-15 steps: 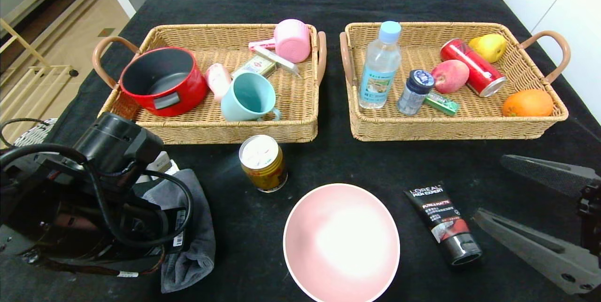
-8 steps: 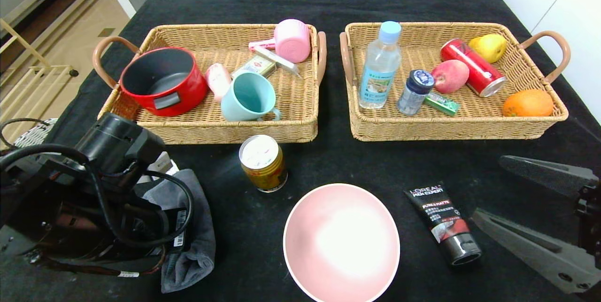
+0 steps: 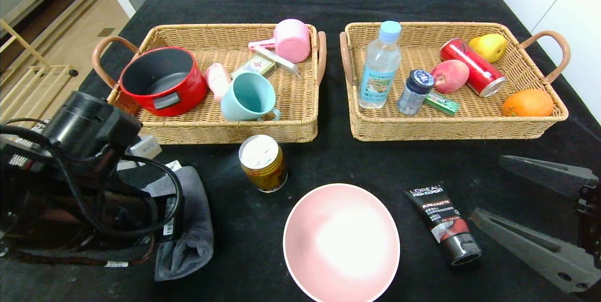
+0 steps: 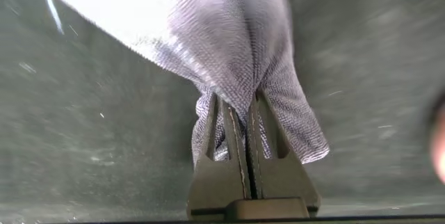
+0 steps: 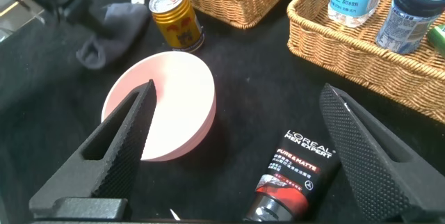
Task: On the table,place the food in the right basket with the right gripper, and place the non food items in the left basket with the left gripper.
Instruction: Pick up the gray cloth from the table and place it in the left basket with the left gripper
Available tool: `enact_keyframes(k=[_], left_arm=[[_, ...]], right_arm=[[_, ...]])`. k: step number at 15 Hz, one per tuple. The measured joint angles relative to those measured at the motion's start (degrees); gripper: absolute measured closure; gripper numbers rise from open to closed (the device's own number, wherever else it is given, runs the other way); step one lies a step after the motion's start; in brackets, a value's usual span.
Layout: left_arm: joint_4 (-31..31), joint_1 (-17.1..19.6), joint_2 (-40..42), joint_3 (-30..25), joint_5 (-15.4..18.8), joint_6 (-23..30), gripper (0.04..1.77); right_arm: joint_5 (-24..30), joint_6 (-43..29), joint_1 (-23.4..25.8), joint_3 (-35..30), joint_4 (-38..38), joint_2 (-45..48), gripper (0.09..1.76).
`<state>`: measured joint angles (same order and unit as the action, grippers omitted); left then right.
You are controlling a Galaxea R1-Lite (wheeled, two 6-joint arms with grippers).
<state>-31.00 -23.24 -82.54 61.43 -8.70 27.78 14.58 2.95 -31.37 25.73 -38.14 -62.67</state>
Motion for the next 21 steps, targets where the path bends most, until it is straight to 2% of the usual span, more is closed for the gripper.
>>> enact_keyframes(k=[6,12,14,17,21], left_arm=[[-3.34,0.50,2.80,7.31,-0.11,-0.94,1.69],[-5.27,4.35,2.12,20.57,-0.05,-4.63,1.69],[-4.25,5.55,0.43,24.70,0.05,-6.56,1.69],[0.60,6.49,-2.85,29.75,0.09,-9.16,1.69],[5.90,7.56,-7.34,33.69,0.09,-12.50,1.69]], right_arm=[[0.00,-0.01,0.02,0.01,-0.11,0.02,0.14],[-0.06,-0.06,0.11,0.01,-0.02,0.00,0.14],[-0.26,-0.28,0.11,0.22,-0.02,-0.04,0.14],[0.05,-0.34,0.72,0.41,-0.02,-0.06,0.14],[0.09,-0.34,0.89,0.39,-0.02,-0.09,0.14]])
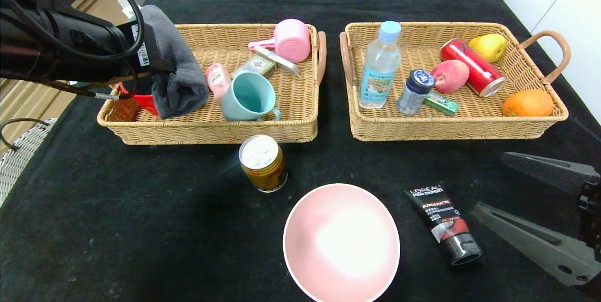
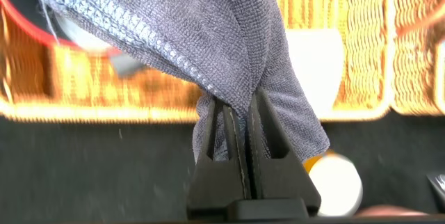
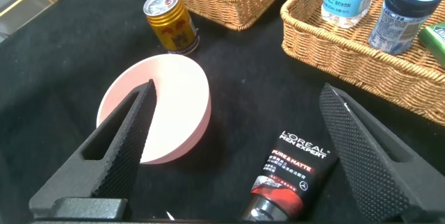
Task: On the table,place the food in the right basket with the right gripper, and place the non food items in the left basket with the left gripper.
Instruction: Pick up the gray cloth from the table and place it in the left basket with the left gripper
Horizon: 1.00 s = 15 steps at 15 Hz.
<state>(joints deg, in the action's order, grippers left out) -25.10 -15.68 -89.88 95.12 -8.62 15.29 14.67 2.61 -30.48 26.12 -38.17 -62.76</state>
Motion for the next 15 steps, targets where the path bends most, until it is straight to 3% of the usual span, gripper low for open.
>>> enact_keyframes(k=[7,11,15], left_arm=[[12.35,3.11,-5.57,0.71,0.16,-5.84,1.69],[15.41,4.61,-7.55,0.83,0.35,-6.53,1.69],[15.51,4.94,-8.24,0.85,0.83,-6.63,1.07]], right_arm=[[0.00,0.00,0.09,-0.02,-0.09,0.06,0.14],[0.00,0.00,0.09,0.02,-0.09,0.06,0.14],[-0.09,0.00,0.13,0.11,-0.09,0.06,0.14]])
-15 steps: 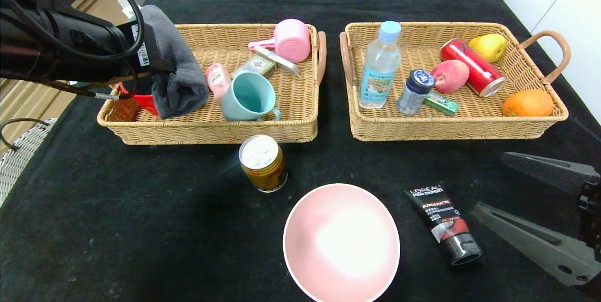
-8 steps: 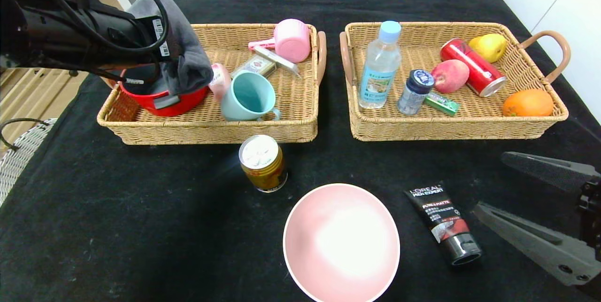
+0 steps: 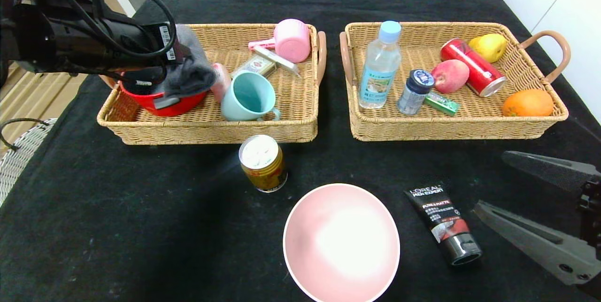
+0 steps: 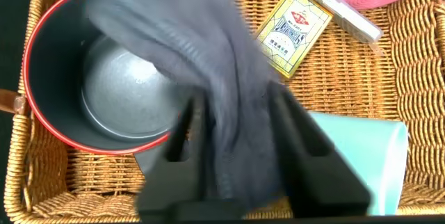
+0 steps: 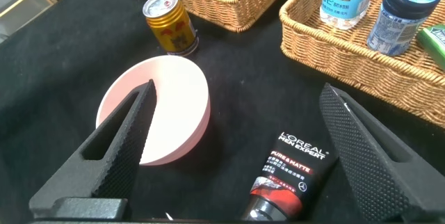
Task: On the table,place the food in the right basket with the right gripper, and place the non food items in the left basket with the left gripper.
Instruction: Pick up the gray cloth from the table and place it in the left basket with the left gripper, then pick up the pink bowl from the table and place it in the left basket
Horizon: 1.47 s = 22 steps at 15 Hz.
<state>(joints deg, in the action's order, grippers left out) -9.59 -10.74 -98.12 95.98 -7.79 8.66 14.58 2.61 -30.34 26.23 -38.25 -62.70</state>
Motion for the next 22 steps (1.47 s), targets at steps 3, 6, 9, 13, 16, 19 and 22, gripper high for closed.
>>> enact_keyframes(k=[3,6,9,13,16,19,22], left_arm=[[-0.40,0.02,0.02,0.00,0.44,0.00,0.76],[-0.66,0.02,0.16,0.00,0.46,-0.17,0.55],[-1.62,-0.50,1.10,-0.59,0.62,-0.09,0.41],[-10.78,-3.47,5.40,-2.95,0.33,1.60,0.28],[-19.75,-8.94,8.94,-4.00,-0.04,5.56,0.23],[-25.82,-14.47,11.36,-4.61,-0.15,9.70,0.18],[-27.09,-19.97,12.79,-6.38,-0.22,11.54,0.15]], right_arm=[[0.00,-0.02,0.11,0.06,0.09,0.00,0.14],[-0.02,0.00,0.13,0.13,0.02,0.00,0.14],[-0.09,-0.02,0.16,0.13,-0.06,0.10,0.14],[-0.15,0.00,0.22,0.35,0.17,0.18,0.14],[-0.17,0.00,0.22,0.30,0.20,0.13,0.14],[-0.15,0.04,0.22,0.26,0.17,0.10,0.14],[-0.11,0.15,0.24,0.09,0.26,0.05,0.14]])
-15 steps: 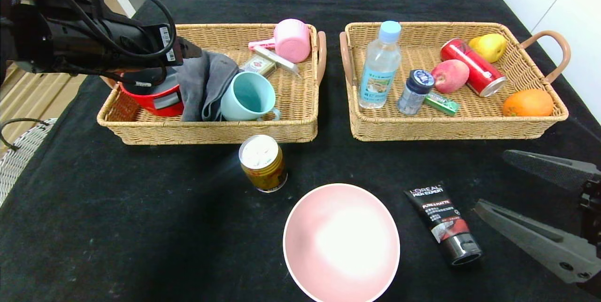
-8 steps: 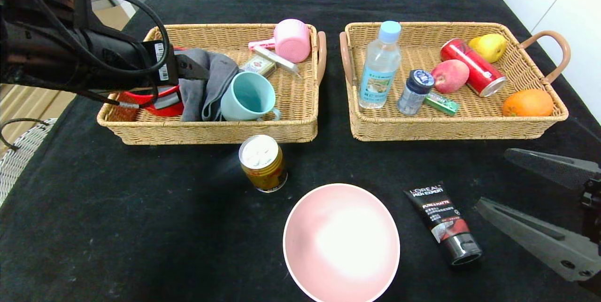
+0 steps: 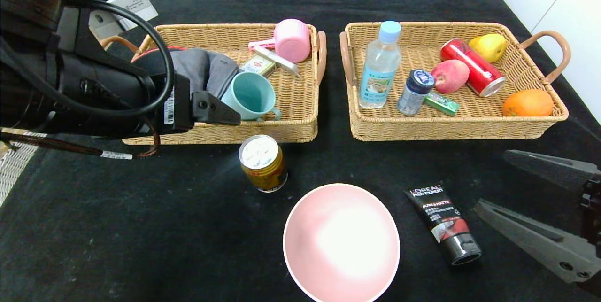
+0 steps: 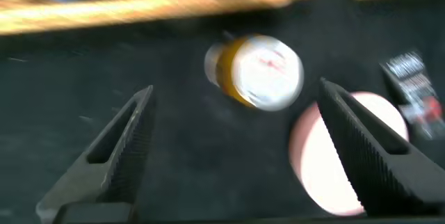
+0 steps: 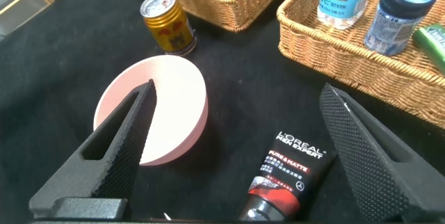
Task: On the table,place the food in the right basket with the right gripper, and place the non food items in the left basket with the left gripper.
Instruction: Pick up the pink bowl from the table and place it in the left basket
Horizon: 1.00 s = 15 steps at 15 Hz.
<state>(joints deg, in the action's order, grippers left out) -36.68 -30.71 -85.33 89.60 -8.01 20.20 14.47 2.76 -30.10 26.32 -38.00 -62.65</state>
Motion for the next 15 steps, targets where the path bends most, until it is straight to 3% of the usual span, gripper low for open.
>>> enact_keyframes(k=[10,15], left_arm=[[-3.00,-13.41,0.57,-9.56,-0.23,0.99,0.11],[-2.67,-18.30,-1.33,-11.24,-4.06,2.17,0.11]], right_arm=[[-0.01,0.18,-0.09,-0.44,0.00,-1.11,0.14],[0.00,0.20,-0.09,-0.48,0.02,-1.46,0.14]])
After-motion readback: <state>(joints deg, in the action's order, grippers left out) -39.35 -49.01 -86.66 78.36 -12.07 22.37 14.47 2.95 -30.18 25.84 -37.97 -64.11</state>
